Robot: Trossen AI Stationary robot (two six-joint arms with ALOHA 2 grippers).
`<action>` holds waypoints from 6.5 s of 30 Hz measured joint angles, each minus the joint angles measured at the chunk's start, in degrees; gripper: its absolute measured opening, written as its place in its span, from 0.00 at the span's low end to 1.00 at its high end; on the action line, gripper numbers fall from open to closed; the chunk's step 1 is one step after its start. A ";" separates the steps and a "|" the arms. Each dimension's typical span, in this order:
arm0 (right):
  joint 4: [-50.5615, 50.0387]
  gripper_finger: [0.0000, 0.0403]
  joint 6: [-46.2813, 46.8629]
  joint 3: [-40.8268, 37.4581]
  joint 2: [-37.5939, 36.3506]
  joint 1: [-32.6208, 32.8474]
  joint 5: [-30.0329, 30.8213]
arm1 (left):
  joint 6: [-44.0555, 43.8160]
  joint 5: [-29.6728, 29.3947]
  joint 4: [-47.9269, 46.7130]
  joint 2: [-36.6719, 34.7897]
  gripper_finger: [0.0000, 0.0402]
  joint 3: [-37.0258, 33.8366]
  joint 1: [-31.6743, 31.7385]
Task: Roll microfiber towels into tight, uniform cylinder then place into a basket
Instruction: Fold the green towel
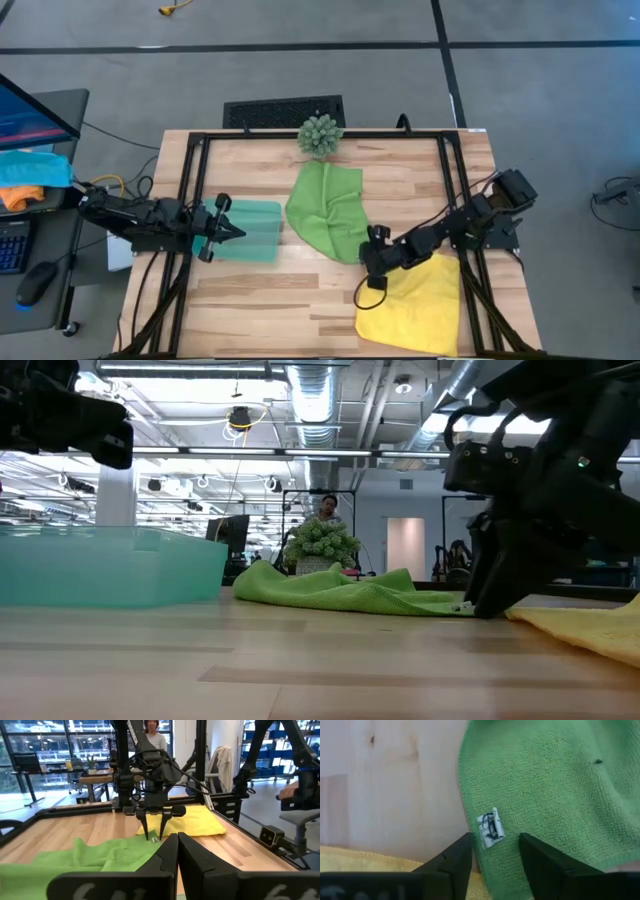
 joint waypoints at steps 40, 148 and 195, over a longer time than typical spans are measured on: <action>3.79 0.04 0.97 -0.31 0.22 -0.87 -0.22 | 5.63 -19.70 15.38 2.46 0.42 2.65 2.13; -9.41 0.01 1.44 8.18 -0.31 7.18 10.32 | 1.52 -6.62 -15.95 92.42 0.01 53.61 8.22; -41.39 0.01 26.47 30.60 0.22 22.94 6.56 | -34.28 -39.30 -4.32 88.78 0.01 48.21 -26.06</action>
